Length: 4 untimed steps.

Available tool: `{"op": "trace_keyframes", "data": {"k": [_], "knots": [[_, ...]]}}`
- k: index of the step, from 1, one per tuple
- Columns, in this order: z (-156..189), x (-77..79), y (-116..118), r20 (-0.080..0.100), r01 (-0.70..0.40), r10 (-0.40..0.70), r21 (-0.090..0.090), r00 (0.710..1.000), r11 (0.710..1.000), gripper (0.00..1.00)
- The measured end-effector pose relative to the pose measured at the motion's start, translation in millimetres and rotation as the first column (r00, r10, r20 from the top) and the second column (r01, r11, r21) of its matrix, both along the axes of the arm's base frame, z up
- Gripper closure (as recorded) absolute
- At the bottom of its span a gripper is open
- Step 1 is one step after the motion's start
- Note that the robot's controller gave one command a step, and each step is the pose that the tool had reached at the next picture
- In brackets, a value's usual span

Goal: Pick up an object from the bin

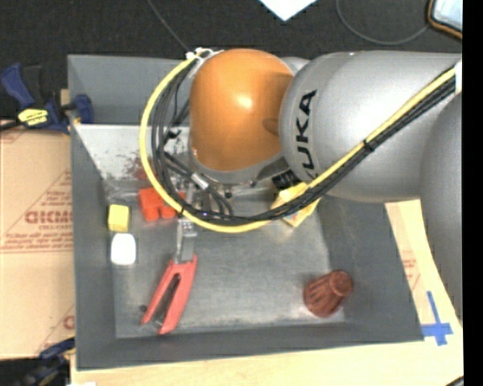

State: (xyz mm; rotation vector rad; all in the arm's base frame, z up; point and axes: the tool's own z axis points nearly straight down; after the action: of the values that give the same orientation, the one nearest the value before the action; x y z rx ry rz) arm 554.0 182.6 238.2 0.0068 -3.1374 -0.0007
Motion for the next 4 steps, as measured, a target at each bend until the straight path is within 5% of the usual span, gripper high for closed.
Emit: {"op": "trace_keyframes", "data": {"k": [1, 2, 3, 4], "knots": [[4, 1.8, -1, 0.007, 0.005, -0.005, 0.001, 1.0, 1.0, 0.0], [-154, -36.1, -30, 0.008, -0.347, 0.347, -0.001, 0.938, 0.938, 0.0], [-78, -48.3, -31, 0.016, -0.494, 0.494, -0.002, 0.869, 0.869, 0.0], [-138, -52.4, -31, 0.003, -0.719, 0.719, 0.002, 0.695, 0.695, 0.0]]}}
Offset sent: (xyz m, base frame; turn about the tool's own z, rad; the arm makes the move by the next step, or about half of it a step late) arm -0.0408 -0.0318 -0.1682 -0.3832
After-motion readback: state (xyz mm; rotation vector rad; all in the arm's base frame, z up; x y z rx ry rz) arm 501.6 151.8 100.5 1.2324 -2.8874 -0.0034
